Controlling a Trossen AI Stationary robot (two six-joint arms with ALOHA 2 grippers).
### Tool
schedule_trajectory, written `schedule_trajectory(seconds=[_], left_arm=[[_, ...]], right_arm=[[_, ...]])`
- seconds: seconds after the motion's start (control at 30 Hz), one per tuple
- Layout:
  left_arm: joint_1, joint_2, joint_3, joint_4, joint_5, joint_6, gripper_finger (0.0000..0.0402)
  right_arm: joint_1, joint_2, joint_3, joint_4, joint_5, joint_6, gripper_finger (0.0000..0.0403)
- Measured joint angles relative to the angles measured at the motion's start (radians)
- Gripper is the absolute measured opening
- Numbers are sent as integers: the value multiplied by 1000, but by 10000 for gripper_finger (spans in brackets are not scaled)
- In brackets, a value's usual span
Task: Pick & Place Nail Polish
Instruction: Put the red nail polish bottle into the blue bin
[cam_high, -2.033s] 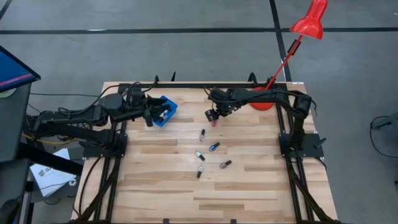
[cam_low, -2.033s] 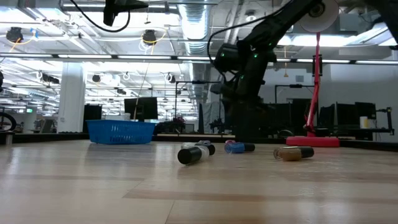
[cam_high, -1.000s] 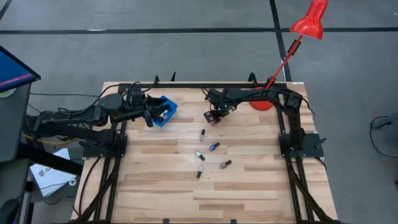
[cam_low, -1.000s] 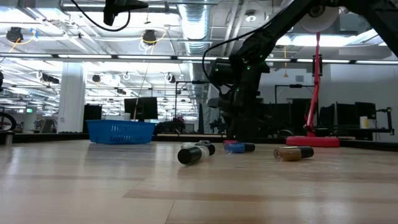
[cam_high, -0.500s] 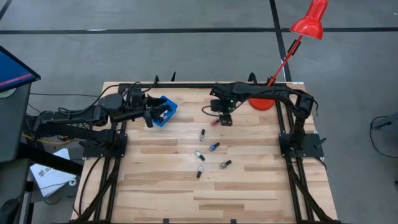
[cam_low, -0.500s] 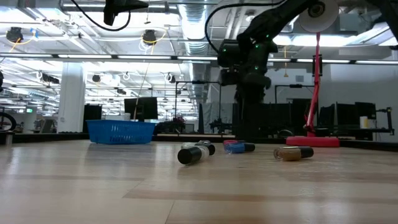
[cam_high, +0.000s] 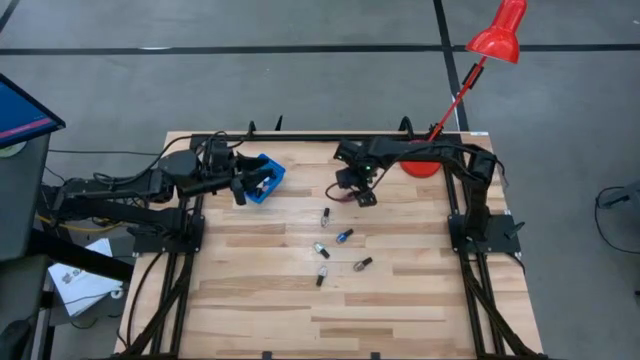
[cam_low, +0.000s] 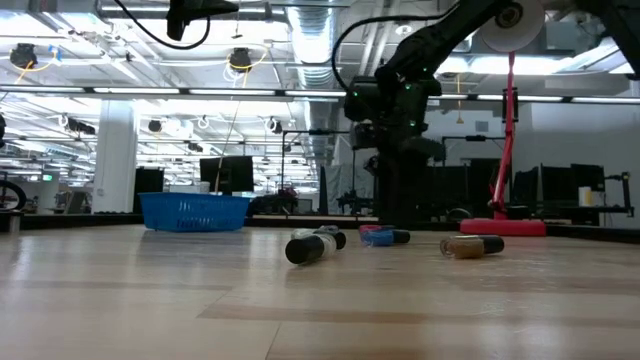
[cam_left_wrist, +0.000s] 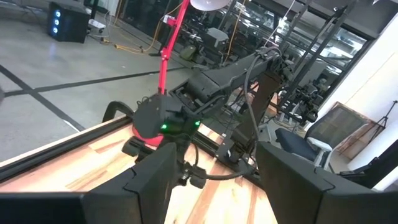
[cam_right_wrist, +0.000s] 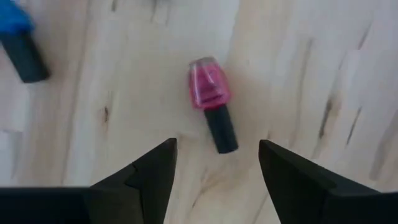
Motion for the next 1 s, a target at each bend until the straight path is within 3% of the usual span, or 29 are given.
schedule_trajectory(seconds=[0.57,1.0], left_arm=[[1,0,0,0,-3,0,218],[1,0,0,0,-3,-2,218]], right_arm=[[4,50,0,68,32,-38,218],[12,43,-99,158,55,-27,217]])
